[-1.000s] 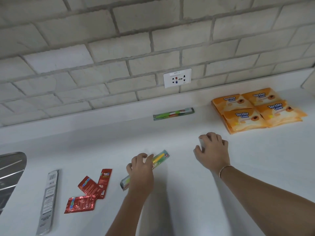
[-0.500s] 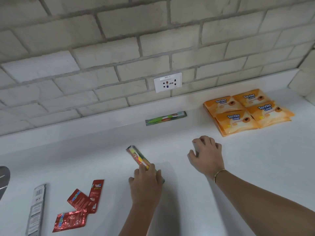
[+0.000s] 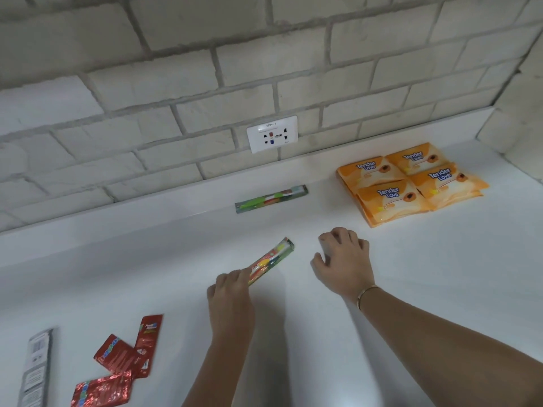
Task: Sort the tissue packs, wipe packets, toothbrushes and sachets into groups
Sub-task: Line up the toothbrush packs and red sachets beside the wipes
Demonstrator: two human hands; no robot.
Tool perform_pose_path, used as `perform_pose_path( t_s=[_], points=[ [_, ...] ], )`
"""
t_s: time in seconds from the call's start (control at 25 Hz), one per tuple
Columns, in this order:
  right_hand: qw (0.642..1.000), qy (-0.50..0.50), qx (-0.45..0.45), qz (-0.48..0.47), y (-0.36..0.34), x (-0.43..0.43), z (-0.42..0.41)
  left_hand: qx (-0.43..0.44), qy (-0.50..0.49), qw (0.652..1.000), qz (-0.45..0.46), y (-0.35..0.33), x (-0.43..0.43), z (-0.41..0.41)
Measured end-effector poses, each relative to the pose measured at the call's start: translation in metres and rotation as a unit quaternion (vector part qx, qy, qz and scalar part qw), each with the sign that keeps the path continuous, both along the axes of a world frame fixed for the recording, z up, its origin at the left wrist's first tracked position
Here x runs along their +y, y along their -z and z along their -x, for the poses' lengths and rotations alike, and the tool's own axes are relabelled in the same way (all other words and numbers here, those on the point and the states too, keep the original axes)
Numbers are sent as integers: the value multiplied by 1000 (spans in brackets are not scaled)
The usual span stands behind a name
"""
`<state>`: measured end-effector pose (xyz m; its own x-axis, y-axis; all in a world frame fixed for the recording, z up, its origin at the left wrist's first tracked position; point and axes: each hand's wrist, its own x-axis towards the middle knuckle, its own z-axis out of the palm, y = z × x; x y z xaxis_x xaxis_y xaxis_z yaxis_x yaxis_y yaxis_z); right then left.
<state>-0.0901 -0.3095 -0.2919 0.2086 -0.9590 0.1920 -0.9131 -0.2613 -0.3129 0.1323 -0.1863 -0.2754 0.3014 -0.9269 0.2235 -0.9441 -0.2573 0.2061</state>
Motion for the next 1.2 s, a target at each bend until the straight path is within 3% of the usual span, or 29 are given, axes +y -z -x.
perform_pose_path(
  t_s=[0.28, 0.6, 1.2],
  points=[
    [1000, 4, -5, 0, 1, 4, -2, -20, 53, 998, 27, 12, -33, 20],
    [1000, -4, 11, -5, 0, 1, 1, -106, 147, 983, -18, -3, -141, 2],
    [1000, 7, 6, -10, 1, -2, 1, -128, 177, 974, -53, -8, -192, 6]
  ],
)
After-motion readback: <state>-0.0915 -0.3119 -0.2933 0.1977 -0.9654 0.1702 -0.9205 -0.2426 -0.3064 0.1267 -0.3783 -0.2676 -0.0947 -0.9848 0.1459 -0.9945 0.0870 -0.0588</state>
